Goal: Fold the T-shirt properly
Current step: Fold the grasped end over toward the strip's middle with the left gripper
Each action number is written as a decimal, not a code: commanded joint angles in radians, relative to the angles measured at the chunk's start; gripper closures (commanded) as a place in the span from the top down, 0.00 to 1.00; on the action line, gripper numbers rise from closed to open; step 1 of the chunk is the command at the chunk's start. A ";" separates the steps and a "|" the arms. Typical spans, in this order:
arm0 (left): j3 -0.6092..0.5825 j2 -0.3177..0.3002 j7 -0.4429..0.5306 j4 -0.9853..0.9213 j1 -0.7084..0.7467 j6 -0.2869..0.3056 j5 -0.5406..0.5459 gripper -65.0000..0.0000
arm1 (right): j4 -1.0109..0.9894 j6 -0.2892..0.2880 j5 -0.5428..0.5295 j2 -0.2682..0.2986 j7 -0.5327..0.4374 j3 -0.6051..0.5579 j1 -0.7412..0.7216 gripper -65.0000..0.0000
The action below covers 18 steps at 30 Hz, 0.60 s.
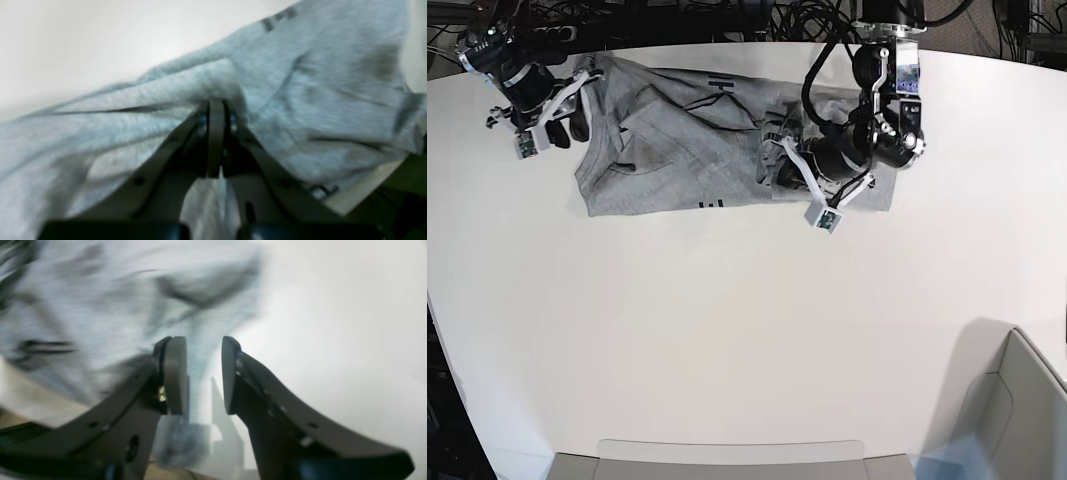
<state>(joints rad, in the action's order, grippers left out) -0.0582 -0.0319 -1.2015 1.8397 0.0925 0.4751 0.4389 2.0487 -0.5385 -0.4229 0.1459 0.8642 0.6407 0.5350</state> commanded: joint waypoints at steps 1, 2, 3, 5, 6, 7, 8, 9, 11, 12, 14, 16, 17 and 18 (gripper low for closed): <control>0.001 0.000 0.019 0.061 0.013 0.004 0.015 0.00 | 0.016 -0.013 -0.020 0.008 -0.029 0.023 -0.016 0.28; 0.002 -0.001 0.019 0.093 0.026 0.004 0.013 0.00 | 0.016 -0.013 -0.020 0.008 -0.029 0.040 -0.025 0.28; 0.002 -0.012 0.019 0.111 0.042 0.004 0.011 0.00 | 0.016 -0.013 -0.020 0.008 -0.027 0.052 -0.033 0.28; 0.002 -0.033 0.019 0.116 0.066 0.004 0.010 0.00 | 0.016 -0.013 -0.020 0.008 -0.026 0.064 -0.045 0.28; 0.002 -0.043 0.030 0.111 0.077 0.004 0.008 0.00 | 0.016 -0.013 -0.020 0.008 -0.027 0.066 -0.046 0.28; 0.010 -0.050 0.033 0.107 0.086 0.004 0.008 0.00 | 0.016 -0.013 -0.020 0.008 -0.027 0.066 -0.049 0.28; 0.021 -0.052 0.038 0.105 0.099 0.004 0.008 0.00 | 0.016 -0.013 -0.020 0.010 -0.027 0.066 -0.051 0.28; 0.037 -0.053 0.047 0.104 0.109 0.004 0.008 0.00 | 0.014 -0.013 -0.020 0.010 -0.029 0.066 -0.051 0.28; 0.064 -0.055 0.058 0.101 0.120 0.004 0.008 0.00 | 0.014 -0.013 -0.020 0.008 -0.029 0.066 -0.051 0.28; 0.076 -0.058 0.058 0.099 0.125 0.004 0.008 0.00 | 0.014 -0.013 -0.020 0.008 -0.029 0.064 -0.051 0.28; 0.085 -0.059 0.055 0.076 0.125 0.004 0.008 0.00 | 0.014 -0.013 -0.020 0.008 -0.029 0.064 -0.056 0.28; 0.076 -0.067 0.053 0.045 0.126 0.004 0.008 0.00 | 0.013 -0.013 -0.020 0.008 -0.029 0.064 -0.065 0.28; 0.071 -0.067 0.053 0.031 0.129 0.006 0.013 0.00 | 0.013 -0.013 -0.020 0.008 -0.029 0.064 -0.066 0.28; 0.057 -0.066 0.056 0.025 0.140 0.009 0.013 0.00 | 0.013 -0.013 -0.020 0.008 -0.029 0.064 -0.066 0.28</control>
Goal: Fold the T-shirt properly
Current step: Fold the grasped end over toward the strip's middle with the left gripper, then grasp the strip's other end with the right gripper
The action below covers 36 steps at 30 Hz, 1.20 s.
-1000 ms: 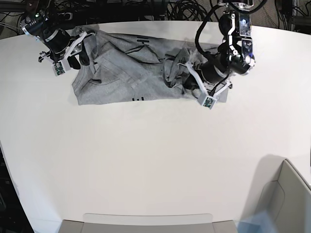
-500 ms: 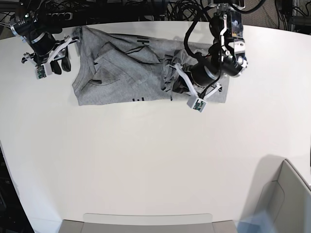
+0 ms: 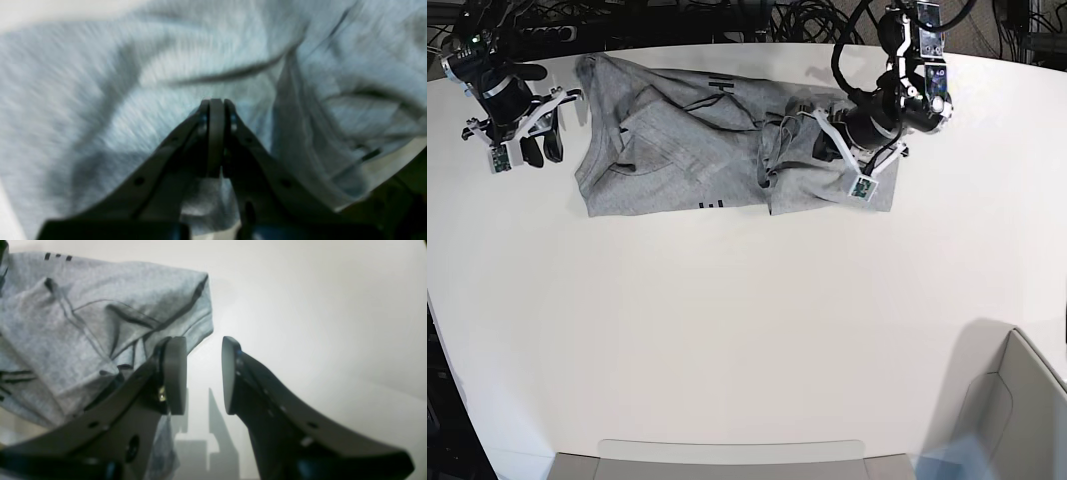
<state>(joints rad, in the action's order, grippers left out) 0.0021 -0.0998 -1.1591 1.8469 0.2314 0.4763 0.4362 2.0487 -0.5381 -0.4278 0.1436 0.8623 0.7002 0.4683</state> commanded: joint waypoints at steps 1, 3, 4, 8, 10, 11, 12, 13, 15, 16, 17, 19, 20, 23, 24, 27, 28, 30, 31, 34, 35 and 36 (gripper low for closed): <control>-0.024 0.001 0.015 0.017 0.016 0.008 0.016 0.00 | 0.013 -0.014 -0.015 0.011 -0.027 0.005 -0.001 0.28; -0.073 -0.004 0.015 0.027 0.043 0.009 0.016 0.00 | 0.013 -0.014 -0.015 0.011 -0.024 0.005 -0.013 0.28; -0.103 -0.005 0.015 0.033 0.062 0.009 0.016 0.00 | 0.013 -0.014 -0.015 0.011 -0.024 0.006 -0.013 0.28; -0.182 -0.031 0.020 0.043 0.138 0.011 0.016 0.00 | 0.013 -0.014 -0.015 0.011 -0.025 0.006 -0.013 0.28; -0.193 -0.038 0.051 0.052 0.162 0.011 0.016 0.00 | 0.013 -0.014 -0.015 0.011 -0.025 0.006 -0.013 0.28; -0.192 -0.039 0.066 0.058 0.170 0.009 0.016 0.00 | 0.013 -0.014 -0.015 0.011 -0.025 0.006 -0.013 0.28; -0.187 -0.039 0.077 0.058 0.170 0.008 0.016 0.00 | 0.011 -0.014 -0.015 0.011 -0.025 0.006 -0.013 0.28; -0.184 -0.039 0.086 0.058 0.168 0.006 0.016 0.00 | 0.007 -0.014 -0.015 0.011 -0.025 0.006 -0.013 0.28; -0.156 -0.038 0.089 0.058 0.167 0.006 0.016 0.00 | -0.004 -0.014 -0.015 0.011 -0.025 0.006 -0.016 0.28; -0.142 -0.036 0.092 0.058 0.159 0.006 0.016 0.00 | -0.007 -0.014 -0.015 0.011 -0.025 0.006 -0.023 0.28; -0.130 -0.035 0.094 0.067 0.139 0.006 0.016 0.00 | -0.015 -0.014 -0.015 0.011 -0.025 0.006 -0.027 0.28; -0.107 -0.035 0.094 0.076 0.101 0.005 0.016 0.00 | -0.023 -0.014 -0.015 0.011 -0.025 0.006 -0.027 0.28; -0.092 -0.033 0.094 0.078 0.085 0.005 0.016 0.00 | -0.026 -0.014 -0.015 0.011 -0.027 0.006 -0.027 0.28; -0.057 -0.031 0.094 0.076 0.044 0.005 0.016 0.00 | -0.033 -0.014 -0.015 0.011 -0.027 0.006 -0.027 0.28; -0.055 -0.031 0.092 0.076 0.033 0.005 0.016 0.00 | -0.035 -0.014 -0.015 0.011 -0.027 0.006 -0.027 0.28; -0.090 -0.016 0.083 0.073 0.000 0.005 0.016 0.00 | -0.053 -0.014 -0.027 0.009 -0.027 0.006 -0.041 0.28; -0.112 -0.001 0.083 0.070 -0.010 0.005 0.013 0.00 | -0.070 -0.014 -0.049 0.009 -0.027 0.006 -0.046 0.28; -0.152 0.016 0.081 0.046 -0.017 0.005 0.011 0.00 | -0.105 -0.014 -0.096 0.011 -0.027 0.008 -0.047 0.28; -0.175 0.016 0.081 0.027 -0.017 0.005 0.011 0.00 | -0.125 -0.014 -0.127 0.014 -0.027 0.008 -0.047 0.28; -0.198 0.016 0.083 -0.010 -0.017 0.005 0.011 0.00 | -0.167 -0.014 -0.211 0.015 -0.021 0.008 -0.041 0.28; -0.198 0.016 0.083 -0.017 -0.017 0.005 0.011 0.00 | -0.179 -0.014 -0.234 0.017 -0.019 0.008 -0.039 0.28; -0.195 0.013 0.083 -0.022 -0.017 0.005 0.011 0.00 | -0.196 -0.014 -0.262 0.017 -0.019 0.008 -0.039 0.28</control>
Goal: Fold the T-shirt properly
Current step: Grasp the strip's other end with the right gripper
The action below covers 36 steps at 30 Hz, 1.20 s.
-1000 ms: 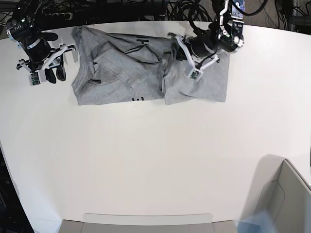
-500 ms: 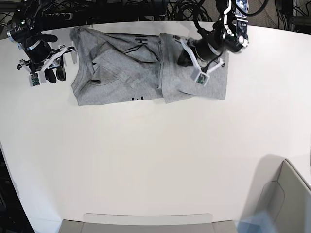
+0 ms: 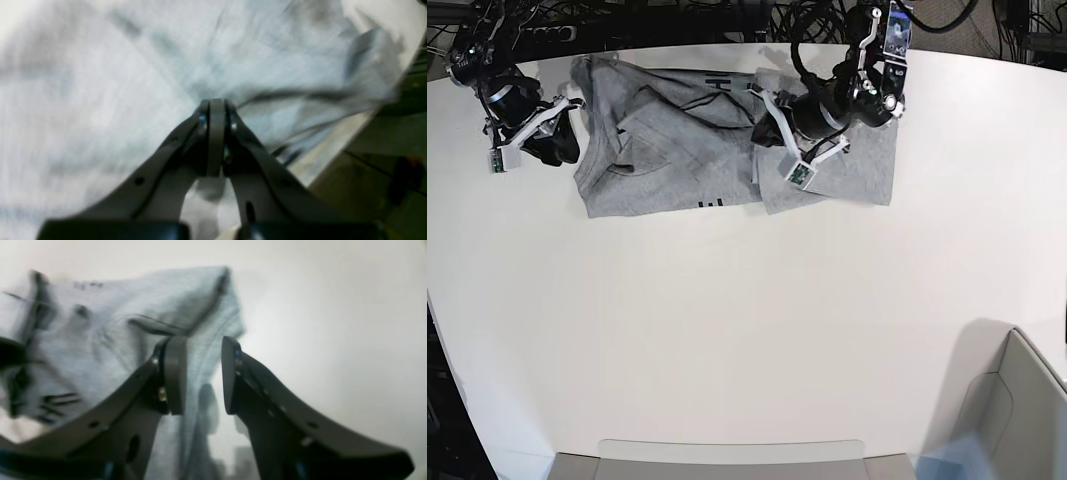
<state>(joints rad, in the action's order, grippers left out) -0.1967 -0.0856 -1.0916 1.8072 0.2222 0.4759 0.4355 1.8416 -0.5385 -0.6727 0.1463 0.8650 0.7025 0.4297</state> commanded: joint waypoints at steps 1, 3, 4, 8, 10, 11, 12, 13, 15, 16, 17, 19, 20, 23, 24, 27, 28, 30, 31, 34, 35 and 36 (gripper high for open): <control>0.004 -0.003 0.015 0.013 -0.008 0.005 0.012 0.00 | -0.007 -0.013 -0.040 0.016 -0.022 0.006 -0.001 0.28; 0.004 -0.006 0.015 0.013 -0.008 0.005 0.012 0.00 | -0.066 -0.015 -0.084 0.016 -0.022 0.006 -0.001 0.28; 0.004 -0.006 0.015 0.013 -0.008 0.005 0.012 0.00 | -0.096 -0.015 -0.114 0.017 -0.022 0.009 -0.001 0.28; 0.004 -0.023 0.015 0.013 -0.008 0.005 0.012 0.00 | -0.217 -0.065 -0.218 0.017 -0.020 0.027 -0.001 0.28; 0.004 -0.024 0.015 0.013 -0.008 0.005 0.012 0.00 | -0.280 -0.119 -0.229 0.017 -0.020 0.027 0.001 0.28; 0.004 -0.024 0.015 0.013 -0.008 0.005 0.012 0.00 | -0.305 -0.134 -0.229 0.017 -0.020 0.027 -0.001 0.28; 0.004 -0.024 0.015 0.013 -0.008 0.005 0.012 0.00 | -0.329 -0.145 -0.229 0.017 -0.020 0.022 -0.001 0.28; 0.004 -0.024 0.015 0.013 -0.008 0.005 0.012 0.00 | -0.356 -0.153 -0.229 0.017 -0.020 0.019 -0.004 0.28; 0.004 -0.026 0.015 0.013 -0.008 0.005 0.012 0.00 | -0.389 -0.160 -0.229 0.017 -0.020 0.015 -0.005 0.28; 0.004 -0.026 0.015 0.013 -0.008 0.005 0.012 0.00 | -0.399 -0.160 -0.229 0.017 -0.020 -0.004 -0.007 0.28; 0.004 -0.026 0.015 0.013 -0.008 0.005 0.012 0.00 | -0.403 -0.160 -0.229 0.017 -0.020 -0.028 -0.009 0.28; 0.004 -0.026 0.015 0.013 -0.008 0.005 0.012 0.00 | -0.405 -0.160 -0.229 0.017 -0.028 -0.076 -0.009 0.28; 0.004 -0.026 0.015 0.013 -0.008 0.005 0.012 0.00 | -0.406 -0.160 -0.227 0.017 -0.028 -0.094 -0.021 0.28; 0.004 -0.026 0.017 0.013 -0.008 0.005 0.012 0.00 | -0.425 -0.160 -0.210 0.011 -0.028 -0.131 -0.052 0.28; 0.004 -0.026 0.017 0.013 -0.008 0.005 0.012 0.00 | -0.426 -0.160 -0.203 0.009 -0.028 -0.140 -0.064 0.28; 0.004 -0.026 0.017 0.013 -0.002 0.005 0.012 0.00 | -0.408 -0.160 -0.193 -0.006 -0.023 -0.160 -0.071 0.28; 0.004 -0.026 0.017 0.013 0.000 0.005 0.012 0.00 | -0.394 -0.160 -0.193 -0.011 -0.023 -0.163 -0.068 0.28; 0.004 -0.027 0.017 0.013 0.000 0.005 0.012 0.00 | -0.357 -0.160 -0.193 -0.015 -0.022 -0.166 -0.061 0.28; 0.004 -0.027 0.017 0.013 0.001 0.005 0.012 0.00 | -0.346 -0.160 -0.193 -0.018 -0.022 -0.168 -0.055 0.28; 0.004 -0.027 0.017 0.013 0.001 0.005 0.012 0.00 | -0.333 -0.160 -0.189 -0.029 -0.023 -0.185 -0.055 0.28; 0.004 -0.027 0.017 0.015 0.001 0.005 0.013 0.00 | -0.333 -0.160 -0.173 -0.029 -0.028 -0.206 -0.059 0.28; 0.004 -0.027 0.017 0.016 0.001 0.005 0.013 0.00 | -0.333 -0.160 -0.150 -0.029 -0.030 -0.226 -0.061 0.28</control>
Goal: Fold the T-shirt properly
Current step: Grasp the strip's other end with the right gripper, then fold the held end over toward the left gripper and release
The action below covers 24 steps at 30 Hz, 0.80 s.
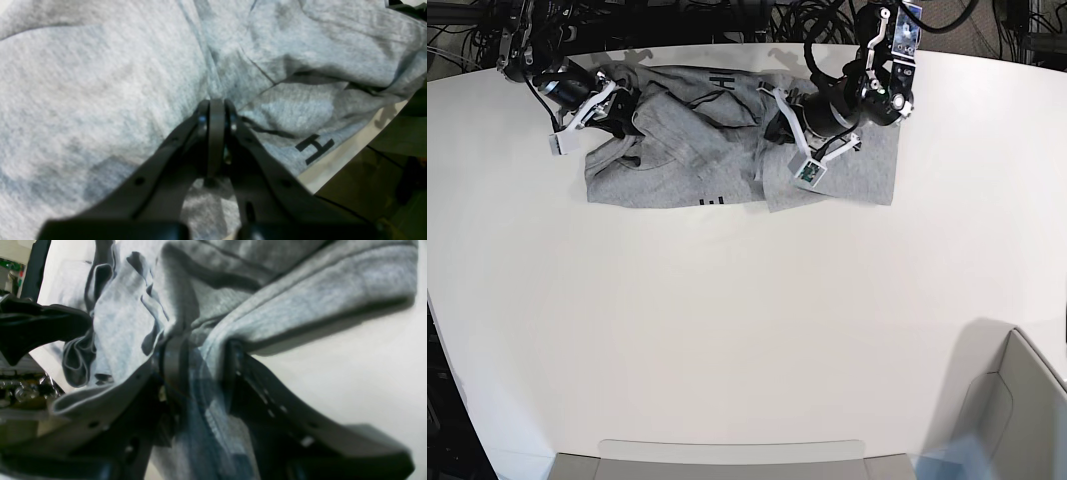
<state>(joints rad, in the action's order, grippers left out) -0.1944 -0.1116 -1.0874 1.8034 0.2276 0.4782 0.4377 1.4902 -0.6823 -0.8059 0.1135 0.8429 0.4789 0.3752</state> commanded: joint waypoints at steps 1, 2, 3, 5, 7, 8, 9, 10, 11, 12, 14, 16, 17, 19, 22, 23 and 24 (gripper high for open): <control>0.002 -0.001 0.011 0.023 -0.004 0.003 0.011 0.00 | 0.019 -0.016 0.009 0.001 -0.007 -0.019 -0.017 0.28; -0.001 -0.001 0.011 0.025 -0.004 0.003 0.011 0.00 | 0.019 -0.016 0.039 -0.002 -0.007 -0.033 -0.028 0.28; -0.001 -0.001 0.011 0.025 -0.004 0.003 0.011 0.00 | 0.016 -0.016 0.062 -0.005 -0.010 -0.042 -0.034 0.28; -0.003 -0.001 0.011 0.025 -0.004 0.003 0.013 0.00 | 0.014 -0.016 0.113 -0.028 -0.030 -0.058 -0.048 0.28; -0.003 -0.001 0.011 0.025 -0.003 0.003 0.013 0.00 | 0.014 -0.015 0.179 -0.045 -0.053 -0.076 -0.060 0.28; -0.003 -0.001 0.011 0.025 -0.003 0.003 0.013 0.00 | 0.014 -0.014 0.210 -0.053 -0.055 -0.088 -0.071 0.28; -0.003 -0.001 0.011 0.025 -0.003 0.003 0.013 0.00 | 0.011 -0.012 0.242 -0.059 -0.057 -0.095 -0.078 0.28; -0.001 -0.001 0.011 0.025 -0.003 0.003 0.014 0.00 | 0.011 -0.012 0.277 -0.067 -0.057 -0.099 -0.087 0.28; 0.000 -0.001 0.011 0.025 -0.003 0.004 0.014 0.00 | 0.011 -0.012 0.306 -0.077 -0.057 -0.102 -0.094 0.28; 0.000 -0.001 0.011 0.025 -0.001 0.004 0.014 0.00 | 0.011 -0.010 0.340 -0.090 -0.057 -0.111 -0.101 0.28; 0.000 -0.001 0.011 0.026 0.011 0.004 0.014 0.00 | 0.011 -0.010 0.411 -0.096 -0.057 -0.128 -0.115 0.27; 0.000 -0.001 0.011 0.039 0.011 0.004 0.014 0.00 | 0.010 -0.009 0.481 -0.097 -0.055 -0.154 -0.127 0.22; 0.000 -0.001 0.011 0.046 0.011 0.004 0.014 0.00 | 0.010 -0.009 0.511 -0.097 -0.055 -0.168 -0.132 0.16; 0.000 -0.001 0.010 0.080 0.019 0.004 0.014 0.00 | 0.010 0.002 0.561 -0.100 -0.055 -0.182 -0.144 0.00; 0.002 -0.001 -0.023 0.137 0.031 0.006 0.014 0.00 | 0.003 0.071 0.610 -0.111 -0.053 -0.179 -0.163 0.00; 0.002 -0.001 -0.032 0.157 0.033 0.007 0.014 0.00 | 0.003 0.085 0.618 -0.108 -0.053 -0.177 -0.167 0.00; 0.003 -0.001 -0.033 0.187 0.034 0.007 0.014 0.00 | 0.003 0.092 0.629 -0.107 -0.053 -0.176 -0.180 0.00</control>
<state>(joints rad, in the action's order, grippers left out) -0.1944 -0.1146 -1.1442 1.9667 0.2665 0.4816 0.4370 1.4960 -0.6415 -0.2573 -0.0032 0.7380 0.2989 0.1993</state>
